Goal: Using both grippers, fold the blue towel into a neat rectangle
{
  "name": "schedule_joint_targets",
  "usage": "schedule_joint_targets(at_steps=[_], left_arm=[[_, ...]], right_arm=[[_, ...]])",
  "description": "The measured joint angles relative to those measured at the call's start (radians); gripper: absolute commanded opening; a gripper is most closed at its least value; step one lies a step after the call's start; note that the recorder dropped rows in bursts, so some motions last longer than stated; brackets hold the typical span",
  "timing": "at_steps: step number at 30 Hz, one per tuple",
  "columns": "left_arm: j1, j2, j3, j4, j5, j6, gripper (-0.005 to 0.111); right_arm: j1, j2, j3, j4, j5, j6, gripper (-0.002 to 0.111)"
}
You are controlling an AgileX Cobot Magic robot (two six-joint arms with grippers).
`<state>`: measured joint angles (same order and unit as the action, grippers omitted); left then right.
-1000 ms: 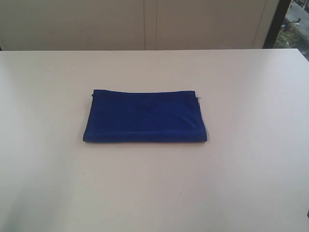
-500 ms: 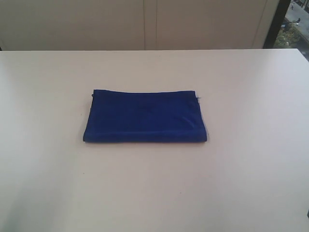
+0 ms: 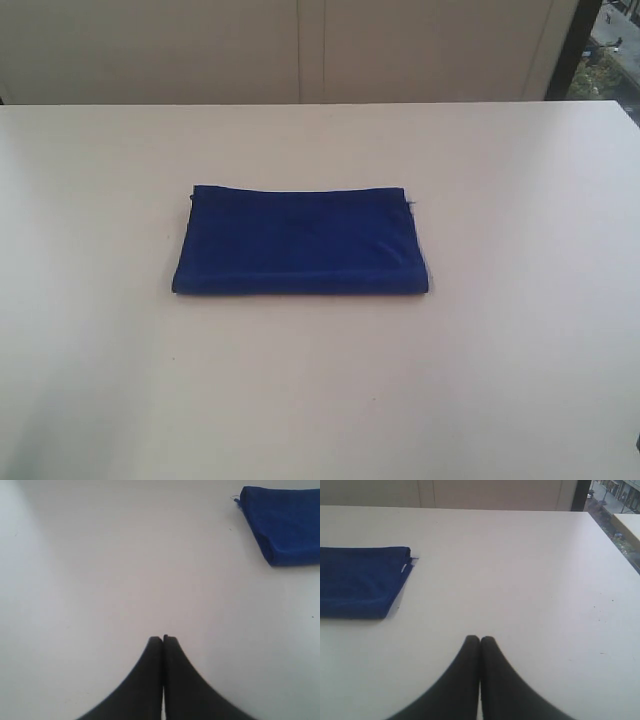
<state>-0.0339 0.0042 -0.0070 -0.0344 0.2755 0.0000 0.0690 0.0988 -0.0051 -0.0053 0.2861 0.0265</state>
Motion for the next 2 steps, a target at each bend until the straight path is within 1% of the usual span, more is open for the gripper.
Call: schedule_joint_targets(at_steps=[2], left_arm=[[0.000,0.000,0.000,0.000,0.000,0.000,0.000]], right_arm=[[0.000,0.000,0.000,0.000,0.000,0.000,0.000]])
